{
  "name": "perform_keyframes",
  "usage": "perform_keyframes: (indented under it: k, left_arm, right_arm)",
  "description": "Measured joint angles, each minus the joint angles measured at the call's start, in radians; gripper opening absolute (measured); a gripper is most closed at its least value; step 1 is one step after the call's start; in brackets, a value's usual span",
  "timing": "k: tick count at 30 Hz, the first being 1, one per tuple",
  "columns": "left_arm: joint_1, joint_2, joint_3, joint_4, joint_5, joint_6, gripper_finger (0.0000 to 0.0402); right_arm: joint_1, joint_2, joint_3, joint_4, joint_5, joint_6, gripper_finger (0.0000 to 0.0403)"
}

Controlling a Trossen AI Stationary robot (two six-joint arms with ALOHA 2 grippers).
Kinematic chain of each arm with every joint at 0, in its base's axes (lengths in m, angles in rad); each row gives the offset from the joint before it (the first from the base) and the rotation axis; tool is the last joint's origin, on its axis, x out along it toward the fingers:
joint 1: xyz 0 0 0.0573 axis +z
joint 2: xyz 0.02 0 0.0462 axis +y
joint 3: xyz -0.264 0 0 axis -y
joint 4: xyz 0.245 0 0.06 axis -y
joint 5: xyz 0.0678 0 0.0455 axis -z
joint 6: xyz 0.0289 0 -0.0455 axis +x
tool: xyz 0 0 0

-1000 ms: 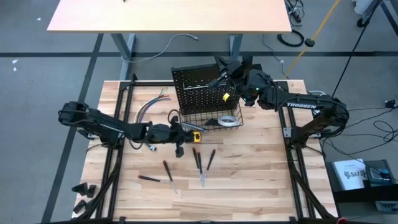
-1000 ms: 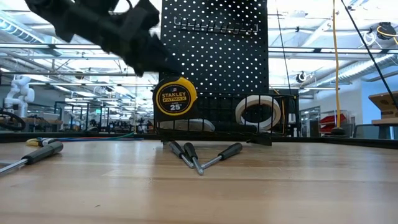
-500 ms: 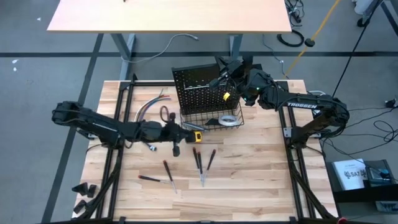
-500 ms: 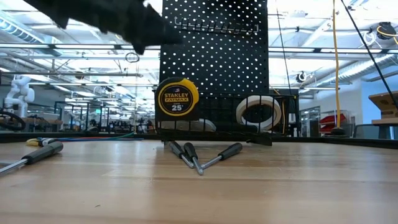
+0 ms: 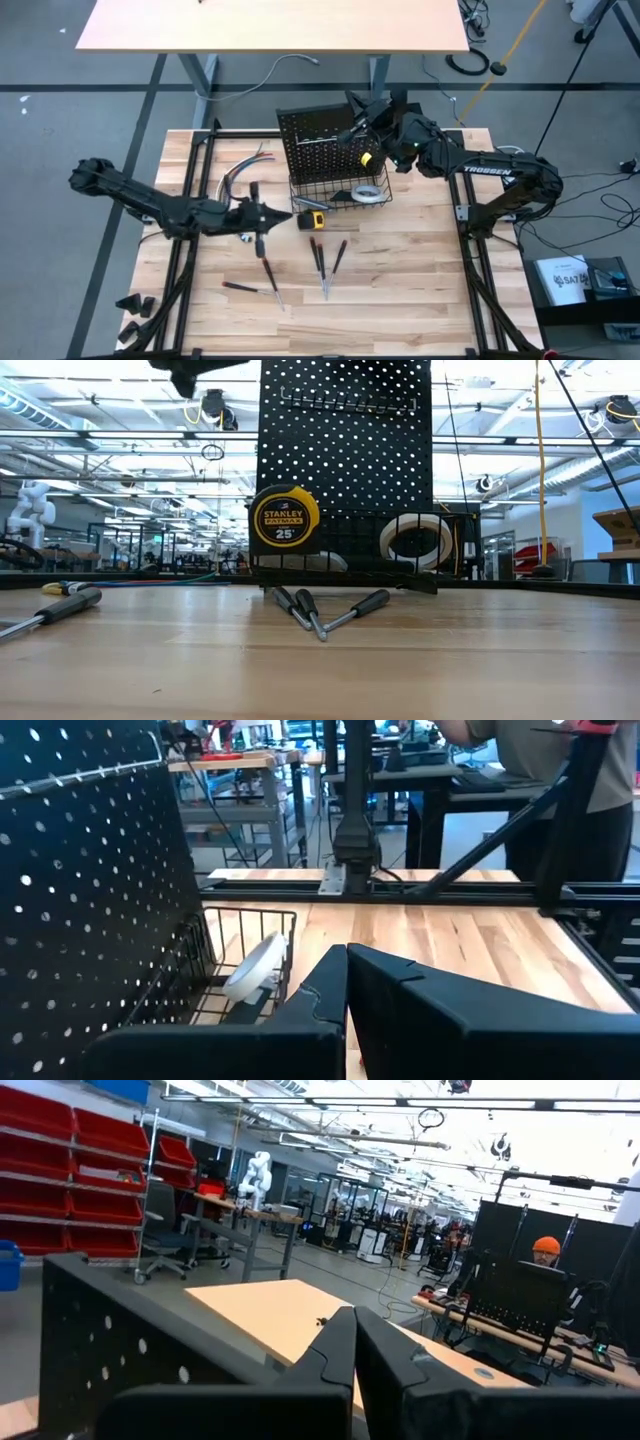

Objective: Hang tools onto peg board
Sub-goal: Hang the black screwdriver onto the pegboard

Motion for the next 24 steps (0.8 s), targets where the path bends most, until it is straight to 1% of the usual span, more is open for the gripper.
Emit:
perform_keyframes:
  k: [3, 7, 11, 13, 17, 19, 21, 24]
  left_arm:
    - [-0.047, -0.031, 0.000, -0.045, -0.038, -0.009, 0.0008]
    - [-0.099, -0.039, 0.000, -0.111, -0.123, -0.035, 0.0008]
    - [-0.122, -0.039, 0.000, -0.122, -0.158, -0.053, 0.0008]
    - [-0.126, -0.039, 0.000, -0.121, -0.158, -0.061, 0.0008]
    - [-0.134, -0.039, 0.000, -0.126, -0.161, -0.066, 0.0008]
    - [-0.146, -0.039, 0.000, -0.154, -0.156, -0.104, 0.0008]
    - [-0.161, -0.042, 0.000, -0.213, -0.100, -0.157, 0.0008]
    - [-0.200, -0.036, 0.000, -0.313, -0.033, -0.278, 0.0008]
  right_arm:
    - [0.017, -0.013, -0.002, -0.004, 0.008, -0.026, 0.0000]
    - [0.034, -0.028, -0.005, 0.003, 0.016, -0.052, 0.0000]
    - [0.035, -0.031, -0.007, 0.094, 0.008, -0.101, 0.0000]
    - [0.035, -0.035, -0.005, 0.151, 0.007, -0.123, 0.0000]
    - [0.041, -0.035, -0.004, 0.243, -0.055, -0.165, 0.0000]
    - [0.060, -0.042, -0.004, 0.256, -0.074, -0.168, 0.0000]
    - [0.093, -0.047, -0.002, 0.245, -0.077, -0.171, 0.0000]
    - [0.164, -0.061, -0.002, 0.161, -0.077, -0.174, 0.0000]
